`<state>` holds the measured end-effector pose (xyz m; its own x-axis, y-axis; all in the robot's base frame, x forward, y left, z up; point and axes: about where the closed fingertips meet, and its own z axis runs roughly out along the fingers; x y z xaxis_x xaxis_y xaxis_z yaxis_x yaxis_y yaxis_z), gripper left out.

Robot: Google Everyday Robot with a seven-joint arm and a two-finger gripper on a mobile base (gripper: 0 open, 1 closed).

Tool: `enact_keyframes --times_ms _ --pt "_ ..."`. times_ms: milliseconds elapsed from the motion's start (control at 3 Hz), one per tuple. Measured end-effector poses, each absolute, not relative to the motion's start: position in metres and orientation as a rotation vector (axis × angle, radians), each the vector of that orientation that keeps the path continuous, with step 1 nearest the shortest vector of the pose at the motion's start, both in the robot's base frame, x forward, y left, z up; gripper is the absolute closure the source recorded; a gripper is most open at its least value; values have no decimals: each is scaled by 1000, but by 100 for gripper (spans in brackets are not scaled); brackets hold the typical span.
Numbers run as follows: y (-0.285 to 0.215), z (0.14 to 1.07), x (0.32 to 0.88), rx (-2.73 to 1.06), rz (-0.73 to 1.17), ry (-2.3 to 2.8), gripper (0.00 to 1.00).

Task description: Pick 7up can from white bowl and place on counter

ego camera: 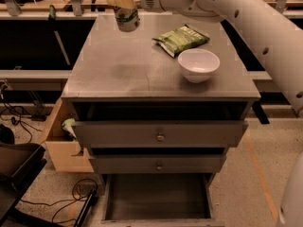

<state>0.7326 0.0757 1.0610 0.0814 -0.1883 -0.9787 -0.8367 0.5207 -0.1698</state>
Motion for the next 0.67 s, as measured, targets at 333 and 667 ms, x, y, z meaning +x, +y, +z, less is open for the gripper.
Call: enact_keyframes --times_ms 333,667 --pt "97 1037 736 -929 687 1435 100" --pt "135 1004 737 -912 782 1432 100"
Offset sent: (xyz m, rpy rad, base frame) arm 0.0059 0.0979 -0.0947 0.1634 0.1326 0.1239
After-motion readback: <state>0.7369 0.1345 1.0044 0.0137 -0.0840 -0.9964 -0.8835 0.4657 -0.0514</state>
